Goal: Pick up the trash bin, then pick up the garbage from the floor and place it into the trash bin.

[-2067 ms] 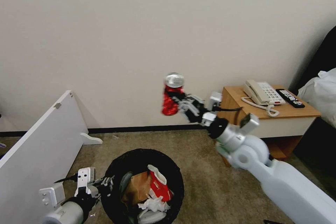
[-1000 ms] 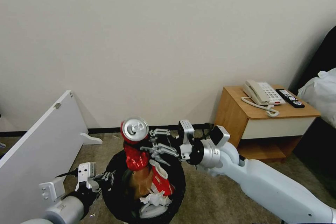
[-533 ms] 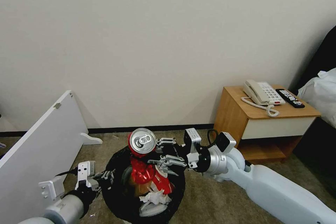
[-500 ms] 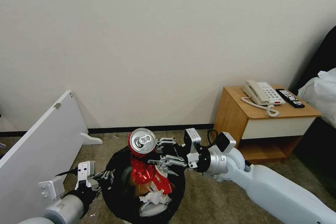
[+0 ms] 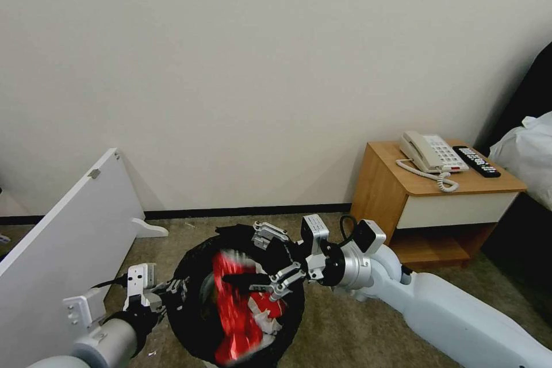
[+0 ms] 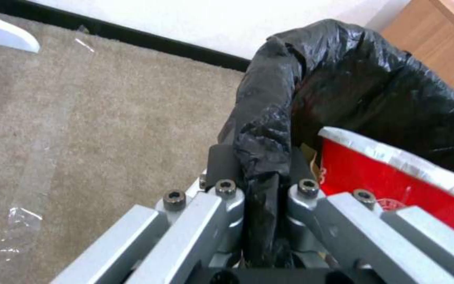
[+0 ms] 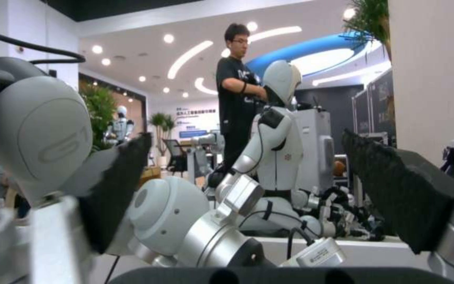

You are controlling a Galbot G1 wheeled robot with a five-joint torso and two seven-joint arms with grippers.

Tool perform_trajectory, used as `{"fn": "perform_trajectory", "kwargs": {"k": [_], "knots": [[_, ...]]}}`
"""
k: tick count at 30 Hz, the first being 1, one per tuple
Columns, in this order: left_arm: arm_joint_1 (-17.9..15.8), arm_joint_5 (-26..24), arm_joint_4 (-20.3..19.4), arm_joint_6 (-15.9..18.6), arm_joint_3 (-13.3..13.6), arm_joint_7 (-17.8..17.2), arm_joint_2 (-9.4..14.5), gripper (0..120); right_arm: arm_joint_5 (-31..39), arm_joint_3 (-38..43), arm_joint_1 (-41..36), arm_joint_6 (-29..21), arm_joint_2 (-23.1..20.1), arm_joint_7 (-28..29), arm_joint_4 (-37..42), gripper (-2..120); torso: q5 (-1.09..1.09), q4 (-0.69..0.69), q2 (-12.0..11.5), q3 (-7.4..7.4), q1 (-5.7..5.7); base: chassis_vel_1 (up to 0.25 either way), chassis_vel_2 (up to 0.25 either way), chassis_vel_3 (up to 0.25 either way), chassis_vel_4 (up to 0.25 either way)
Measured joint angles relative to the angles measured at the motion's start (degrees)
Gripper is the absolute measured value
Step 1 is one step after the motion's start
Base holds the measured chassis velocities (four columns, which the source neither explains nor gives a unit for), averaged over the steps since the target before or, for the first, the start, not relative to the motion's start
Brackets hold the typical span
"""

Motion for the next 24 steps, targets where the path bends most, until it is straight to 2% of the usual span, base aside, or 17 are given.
{"fn": "perform_trajectory", "kwargs": {"k": [4,9,11,20,24], "knots": [[0.00,-0.43,0.00,0.01,0.00,-0.15,0.00,4,-0.55,-0.35,0.29,0.14,0.03,0.40,-0.04,100,0.00,0.00,0.00,0.00,0.00,0.000,0.000,0.000,0.000],[-0.05,-0.76,0.00,0.10,-0.02,-0.44,0.00,4,-1.95,-0.78,1.20,0.82,-0.17,3.10,0.11,100,0.00,0.00,0.00,0.00,0.00,0.000,0.000,0.000,0.000],[-0.09,-0.83,0.00,0.13,-0.01,-0.53,-0.05,4,-2.23,-0.84,1.66,1.08,-0.20,5.99,0.46,100,0.00,0.00,0.01,0.00,0.00,0.000,0.000,0.000,0.000],[0.12,-1.66,0.00,0.32,0.02,-0.96,-0.14,4,-2.23,-0.51,1.82,1.19,-0.08,7.56,0.26,100,0.00,0.00,0.00,0.00,0.00,0.000,0.000,0.000,0.000],[0.29,-1.85,0.00,0.39,-0.02,-1.21,-0.14,4,-2.15,0.79,1.69,1.73,-0.10,10.43,0.83,100,0.00,0.00,0.00,0.00,0.00,0.000,0.000,0.000,0.000]]}}
